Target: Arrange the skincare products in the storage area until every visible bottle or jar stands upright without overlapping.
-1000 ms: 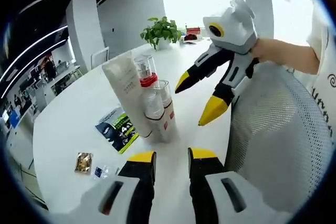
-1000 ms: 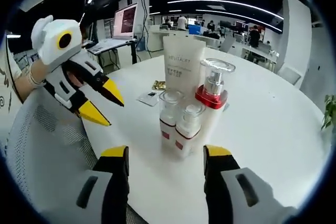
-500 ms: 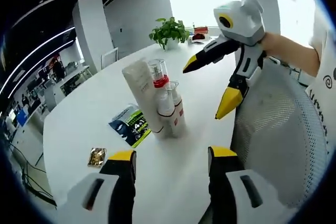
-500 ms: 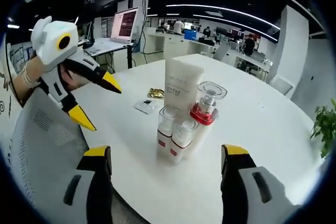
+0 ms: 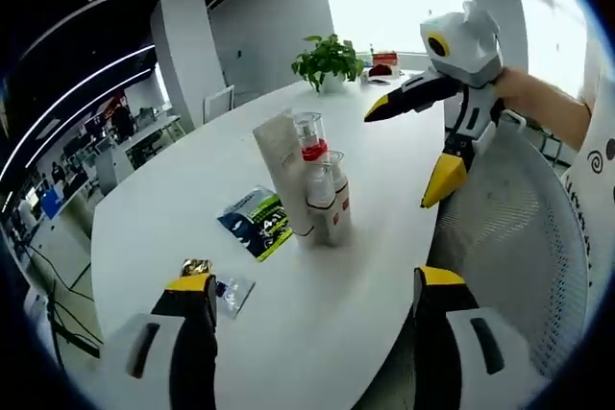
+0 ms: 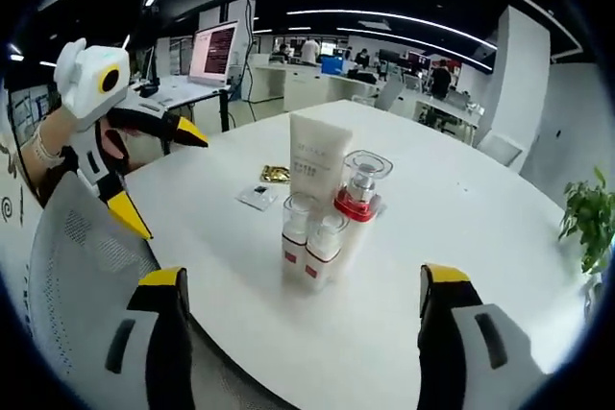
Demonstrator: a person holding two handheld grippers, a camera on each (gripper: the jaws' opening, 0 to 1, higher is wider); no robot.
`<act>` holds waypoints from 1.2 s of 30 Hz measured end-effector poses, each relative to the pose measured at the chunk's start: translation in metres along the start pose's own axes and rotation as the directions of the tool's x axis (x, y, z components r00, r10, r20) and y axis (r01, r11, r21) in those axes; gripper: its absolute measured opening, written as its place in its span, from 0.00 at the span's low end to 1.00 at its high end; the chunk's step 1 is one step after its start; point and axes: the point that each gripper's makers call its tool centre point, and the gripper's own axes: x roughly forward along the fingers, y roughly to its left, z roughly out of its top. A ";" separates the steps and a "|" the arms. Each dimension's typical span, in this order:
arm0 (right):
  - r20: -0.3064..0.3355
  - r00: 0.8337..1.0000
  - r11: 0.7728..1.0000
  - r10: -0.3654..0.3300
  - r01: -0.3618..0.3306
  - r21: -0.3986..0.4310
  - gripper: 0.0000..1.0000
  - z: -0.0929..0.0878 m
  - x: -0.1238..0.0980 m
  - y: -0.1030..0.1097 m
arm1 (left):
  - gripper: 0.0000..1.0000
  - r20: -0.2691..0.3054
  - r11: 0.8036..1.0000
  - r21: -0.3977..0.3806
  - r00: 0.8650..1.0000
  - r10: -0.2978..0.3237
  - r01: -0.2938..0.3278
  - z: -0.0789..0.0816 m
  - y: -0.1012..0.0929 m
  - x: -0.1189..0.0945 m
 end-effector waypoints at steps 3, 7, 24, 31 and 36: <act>-0.006 1.000 1.000 -0.003 0.003 -0.007 0.99 0.000 -0.001 0.000 | 0.89 -0.003 1.000 -0.001 1.000 0.003 -0.003 -0.002 0.001 -0.002; -0.010 1.000 1.000 0.002 -0.002 0.006 0.99 -0.002 0.001 0.001 | 0.92 0.005 1.000 -0.026 1.000 -0.004 0.005 -0.003 0.005 -0.003; -0.053 0.998 1.000 0.023 -0.022 0.011 0.99 -0.010 0.005 0.006 | 0.99 0.001 0.999 -0.038 1.000 -0.015 0.015 -0.006 0.006 -0.003; -0.065 0.997 1.000 0.029 -0.028 0.006 0.99 -0.012 0.007 0.006 | 0.99 0.002 0.999 -0.040 1.000 -0.024 0.024 -0.005 0.008 0.002; -0.070 0.997 0.999 0.034 -0.034 0.013 0.99 -0.013 0.008 0.003 | 0.99 0.001 0.999 -0.047 1.000 -0.023 0.023 -0.007 0.012 0.006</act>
